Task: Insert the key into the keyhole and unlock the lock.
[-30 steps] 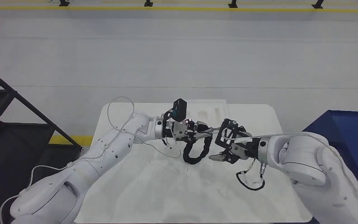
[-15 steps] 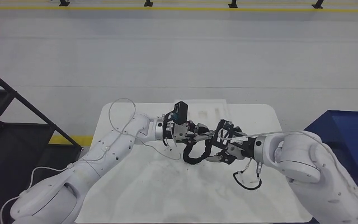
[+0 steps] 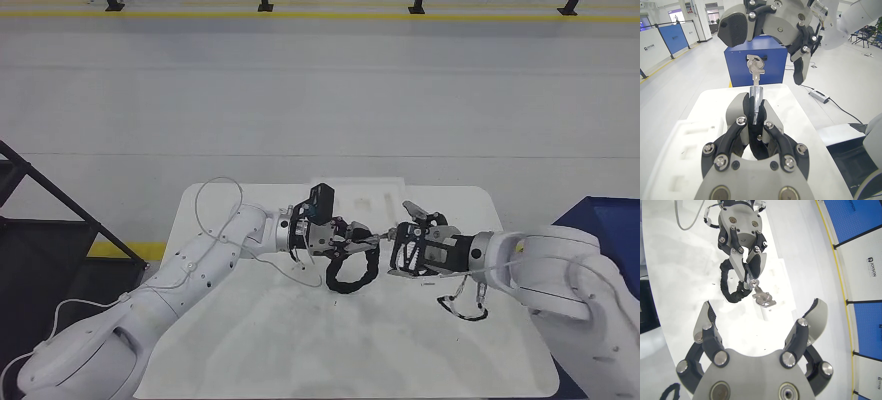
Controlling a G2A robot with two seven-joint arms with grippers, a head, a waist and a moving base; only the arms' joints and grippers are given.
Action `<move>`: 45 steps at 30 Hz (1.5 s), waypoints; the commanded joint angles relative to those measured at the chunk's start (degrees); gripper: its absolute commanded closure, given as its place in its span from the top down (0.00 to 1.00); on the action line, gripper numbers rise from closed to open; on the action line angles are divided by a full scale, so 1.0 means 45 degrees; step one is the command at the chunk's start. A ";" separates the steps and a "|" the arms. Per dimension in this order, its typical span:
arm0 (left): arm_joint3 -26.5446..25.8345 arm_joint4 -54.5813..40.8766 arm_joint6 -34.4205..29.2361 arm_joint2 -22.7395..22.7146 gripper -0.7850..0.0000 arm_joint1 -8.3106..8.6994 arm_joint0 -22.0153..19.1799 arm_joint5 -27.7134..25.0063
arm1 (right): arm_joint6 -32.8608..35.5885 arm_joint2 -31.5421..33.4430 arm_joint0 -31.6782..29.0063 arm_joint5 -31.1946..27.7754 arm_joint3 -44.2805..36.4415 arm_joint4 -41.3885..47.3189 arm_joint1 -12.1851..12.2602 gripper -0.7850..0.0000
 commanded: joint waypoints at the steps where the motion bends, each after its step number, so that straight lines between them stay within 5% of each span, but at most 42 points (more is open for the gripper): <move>1: -0.0050 -0.0014 -0.0038 0.0071 0.00 0.0033 -0.0020 0.0000 | -0.0133 -0.0004 -0.0001 -0.0302 -0.0065 -0.0316 0.0031 0.50; 12: -0.0096 -0.0508 -0.0285 0.0575 0.00 0.0100 -0.0204 0.0000 | -0.0945 -0.0493 -0.0017 -0.0468 -0.0335 -0.2027 0.0085 0.28; 15: -0.0083 -0.0631 -0.0287 0.0704 0.00 0.0111 -0.0275 0.0000 | -0.1167 -0.0539 -0.0075 -0.0368 -0.0364 -0.2263 0.0096 0.15; 16: -0.0069 -0.0663 -0.0282 0.0743 0.00 0.0116 -0.0295 0.0000 | -0.1242 -0.0550 -0.0102 -0.0356 -0.0373 -0.2309 0.0101 0.00; 41: -0.0071 -0.0424 0.0140 0.1182 0.00 0.0181 -0.0536 0.0000 | -0.1278 -0.0093 -0.0554 0.2044 0.0232 0.1180 0.0189 0.00; 42: -0.0065 -0.0367 0.0160 0.1171 0.00 0.0179 -0.0539 0.0000 | -0.1228 -0.0084 -0.0549 0.2082 0.0253 0.1292 0.0195 0.01; 43: -0.0051 -0.0338 0.0196 0.1154 0.00 0.0177 -0.0531 0.0000 | -0.1169 -0.0079 -0.0549 0.2121 0.0290 0.1388 0.0201 0.35; 44: -0.0027 -0.0299 0.0215 0.1132 0.00 0.0176 -0.0532 0.0000 | -0.1138 -0.0074 -0.0556 0.2196 0.0341 0.1509 0.0205 0.92; 45: 0.0009 -0.0242 0.0225 0.1106 0.00 0.0174 -0.0531 0.0000 | -0.1073 -0.0084 -0.0561 0.2230 0.0383 0.1651 0.0210 1.00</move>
